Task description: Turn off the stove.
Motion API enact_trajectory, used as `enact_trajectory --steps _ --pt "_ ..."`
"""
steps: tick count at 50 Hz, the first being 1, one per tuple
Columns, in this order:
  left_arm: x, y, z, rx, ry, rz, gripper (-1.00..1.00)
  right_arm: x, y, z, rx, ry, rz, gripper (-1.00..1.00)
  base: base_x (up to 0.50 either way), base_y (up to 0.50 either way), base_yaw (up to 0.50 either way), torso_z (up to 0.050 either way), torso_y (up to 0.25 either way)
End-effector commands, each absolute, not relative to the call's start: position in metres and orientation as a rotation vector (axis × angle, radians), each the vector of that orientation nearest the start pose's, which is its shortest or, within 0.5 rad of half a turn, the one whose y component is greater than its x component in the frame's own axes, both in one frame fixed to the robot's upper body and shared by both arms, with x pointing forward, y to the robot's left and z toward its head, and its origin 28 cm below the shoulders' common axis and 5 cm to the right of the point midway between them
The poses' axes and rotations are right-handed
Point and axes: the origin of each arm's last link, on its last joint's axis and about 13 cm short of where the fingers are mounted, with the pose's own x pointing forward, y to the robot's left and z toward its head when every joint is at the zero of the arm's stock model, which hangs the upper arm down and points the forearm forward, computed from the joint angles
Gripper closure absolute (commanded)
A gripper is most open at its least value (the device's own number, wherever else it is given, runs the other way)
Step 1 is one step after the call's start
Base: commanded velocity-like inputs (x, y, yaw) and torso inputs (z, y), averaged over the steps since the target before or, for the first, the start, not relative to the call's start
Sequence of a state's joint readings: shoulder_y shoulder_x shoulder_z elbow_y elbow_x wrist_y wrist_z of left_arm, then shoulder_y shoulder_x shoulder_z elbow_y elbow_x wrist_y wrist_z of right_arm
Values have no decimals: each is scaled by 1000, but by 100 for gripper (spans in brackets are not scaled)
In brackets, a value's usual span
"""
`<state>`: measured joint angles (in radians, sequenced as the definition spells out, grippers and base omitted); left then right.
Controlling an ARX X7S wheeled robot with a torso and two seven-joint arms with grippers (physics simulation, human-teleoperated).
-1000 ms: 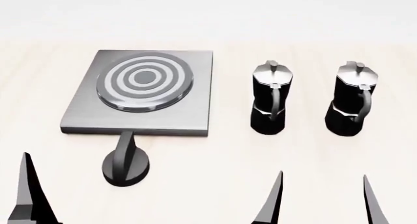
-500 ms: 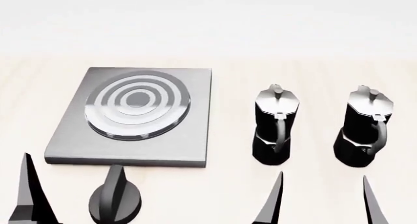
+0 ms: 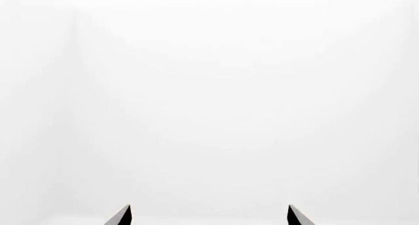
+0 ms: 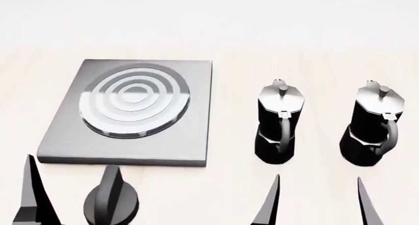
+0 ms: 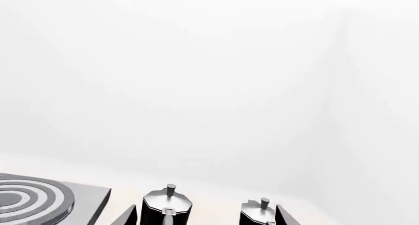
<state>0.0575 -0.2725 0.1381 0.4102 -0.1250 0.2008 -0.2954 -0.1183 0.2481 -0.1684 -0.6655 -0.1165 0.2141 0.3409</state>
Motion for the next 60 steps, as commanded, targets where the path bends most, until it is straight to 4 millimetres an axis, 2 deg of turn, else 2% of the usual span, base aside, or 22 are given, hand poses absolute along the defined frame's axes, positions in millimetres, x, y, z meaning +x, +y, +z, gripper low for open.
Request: enact_trajectory --steps 1,38,50,60 --pt "194 223 98 26 -523 57 -100 173 -107 111 -256 -363 -158 -100 0 0 0 0 -176" --pt "192 223 101 18 -520 57 -100 172 -107 112 -260 -364 -162 -100 0 0 0 0 -172" --pt "190 222 101 14 -517 55 -100 172 -107 111 -260 -364 -161 -100 0 0 0 0 -113" --pt "187 216 113 -29 -519 40 -100 172 -107 111 -258 -362 -161 -100 0 0 0 0 -4"
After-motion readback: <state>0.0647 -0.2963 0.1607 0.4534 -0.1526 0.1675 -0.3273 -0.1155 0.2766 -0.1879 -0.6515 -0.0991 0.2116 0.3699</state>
